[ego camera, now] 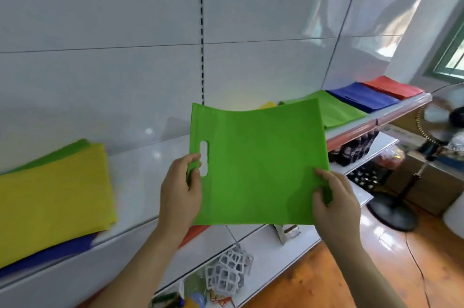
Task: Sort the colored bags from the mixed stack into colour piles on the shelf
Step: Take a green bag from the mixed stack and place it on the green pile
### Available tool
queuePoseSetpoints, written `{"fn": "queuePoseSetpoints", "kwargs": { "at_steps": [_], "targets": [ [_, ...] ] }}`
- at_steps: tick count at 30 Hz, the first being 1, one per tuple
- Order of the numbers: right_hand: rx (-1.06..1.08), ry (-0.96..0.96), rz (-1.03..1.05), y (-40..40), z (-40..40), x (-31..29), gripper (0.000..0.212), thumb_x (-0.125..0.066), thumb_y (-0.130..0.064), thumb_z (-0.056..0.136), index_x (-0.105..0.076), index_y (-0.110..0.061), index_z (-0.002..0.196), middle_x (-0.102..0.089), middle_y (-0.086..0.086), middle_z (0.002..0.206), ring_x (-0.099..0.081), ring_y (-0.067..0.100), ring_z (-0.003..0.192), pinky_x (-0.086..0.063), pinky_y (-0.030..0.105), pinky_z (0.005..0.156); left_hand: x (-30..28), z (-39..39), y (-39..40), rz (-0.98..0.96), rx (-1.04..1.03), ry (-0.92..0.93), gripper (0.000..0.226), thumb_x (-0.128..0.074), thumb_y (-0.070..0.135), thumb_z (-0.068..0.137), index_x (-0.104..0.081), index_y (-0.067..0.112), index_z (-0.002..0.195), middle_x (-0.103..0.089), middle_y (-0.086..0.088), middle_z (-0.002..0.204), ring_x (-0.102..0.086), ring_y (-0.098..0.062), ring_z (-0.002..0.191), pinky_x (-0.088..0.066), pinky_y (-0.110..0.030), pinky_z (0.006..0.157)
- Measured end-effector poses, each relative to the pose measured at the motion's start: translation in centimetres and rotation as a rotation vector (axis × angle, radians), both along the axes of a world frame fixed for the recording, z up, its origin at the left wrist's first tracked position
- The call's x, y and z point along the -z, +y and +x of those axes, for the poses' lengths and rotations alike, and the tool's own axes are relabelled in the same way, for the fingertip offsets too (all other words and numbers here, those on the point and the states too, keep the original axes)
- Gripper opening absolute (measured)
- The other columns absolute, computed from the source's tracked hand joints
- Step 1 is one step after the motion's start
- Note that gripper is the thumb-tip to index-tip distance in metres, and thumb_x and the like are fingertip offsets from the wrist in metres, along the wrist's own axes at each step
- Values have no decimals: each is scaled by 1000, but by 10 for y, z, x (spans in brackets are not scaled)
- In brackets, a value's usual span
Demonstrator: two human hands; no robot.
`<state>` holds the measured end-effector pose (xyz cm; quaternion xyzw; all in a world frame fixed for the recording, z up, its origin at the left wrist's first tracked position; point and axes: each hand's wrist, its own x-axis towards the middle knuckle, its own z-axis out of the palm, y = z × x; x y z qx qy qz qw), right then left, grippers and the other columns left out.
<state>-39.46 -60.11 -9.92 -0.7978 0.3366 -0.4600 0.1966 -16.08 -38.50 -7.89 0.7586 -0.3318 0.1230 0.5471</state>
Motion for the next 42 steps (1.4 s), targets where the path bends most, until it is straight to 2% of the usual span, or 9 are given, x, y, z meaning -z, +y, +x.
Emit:
{"fn": "queuePoseSetpoints", "kwargs": {
  "at_steps": [2, 9, 15, 21, 26, 30, 33, 37, 42],
  "targets": [
    [22, -13, -11, -35, -28, 2, 43, -63, 6, 92, -68, -15, 129, -57, -15, 116, -55, -13, 97, -39, 6, 75, -2, -22, -40, -8, 1, -12, 32, -61, -2, 98, -66, 12, 127, -69, 0, 121, -63, -9, 108, -40, -5, 91],
    [80, -14, -31, -149, -107, 13, 52, -61, 9, 91, -65, -16, 137, -59, -6, 128, -59, 16, 103, -44, 27, 82, -4, -85, -166, 14, 12, 16, 28, -63, 1, 98, -68, 9, 125, -68, -5, 122, -64, -23, 110, -51, -37, 94],
    [135, 20, 7, -226, -131, 30, 57, -57, 11, 92, -60, -14, 143, -54, -5, 134, -49, 4, 106, -35, 17, 82, 4, -101, -267, 98, 105, 0, 34, -59, 4, 102, -64, 13, 134, -62, 3, 128, -55, -7, 115, -43, -25, 98],
    [201, 50, -7, -317, -124, 24, 56, -56, 11, 92, -60, -13, 142, -56, -4, 131, -57, 18, 106, -42, 28, 85, 9, -88, -377, 74, 162, -25, 35, -60, 2, 101, -64, 14, 133, -59, 8, 125, -49, 2, 113, -34, -2, 95],
    [190, 84, -60, -400, -93, -1, 51, -56, 9, 92, -65, -12, 138, -59, 0, 127, -58, 21, 105, -43, 30, 88, 5, -64, -450, 77, 137, 6, 30, -61, 4, 100, -68, 13, 128, -60, 7, 121, -50, 1, 110, -42, -21, 97],
    [176, 87, -30, -456, -61, -8, 44, -57, 4, 95, -68, -12, 134, -62, 1, 126, -60, 22, 106, -43, 28, 90, -2, -42, -486, 124, 117, 21, 37, -60, 4, 101, -65, 14, 137, -60, 4, 129, -56, -11, 120, -47, -30, 103],
    [119, 105, -40, -491, -35, -12, 44, -58, 5, 95, -68, -11, 135, -62, 1, 128, -60, 22, 108, -42, 26, 92, -3, -32, -502, 163, 83, 41, 41, -60, 3, 101, -61, 14, 141, -58, 1, 134, -55, -14, 125, -43, -27, 106],
    [20, 108, -12, -541, 5, -16, 44, -57, 3, 96, -66, -10, 137, -62, 2, 130, -61, 27, 111, -49, 36, 97, 3, -16, -523, 232, -12, 41, 44, -61, 4, 100, -60, 12, 144, -57, 0, 139, -52, -12, 128, -36, -19, 106],
    [-142, 176, 4, -599, 46, -8, 45, -57, 2, 96, -64, -9, 139, -61, 4, 130, -60, 26, 111, -42, 29, 92, 13, -7, -550, 307, -148, 78, 49, -60, -2, 96, -59, 7, 145, -58, -6, 143, -54, -21, 134, -42, -32, 115]
  ]
}}
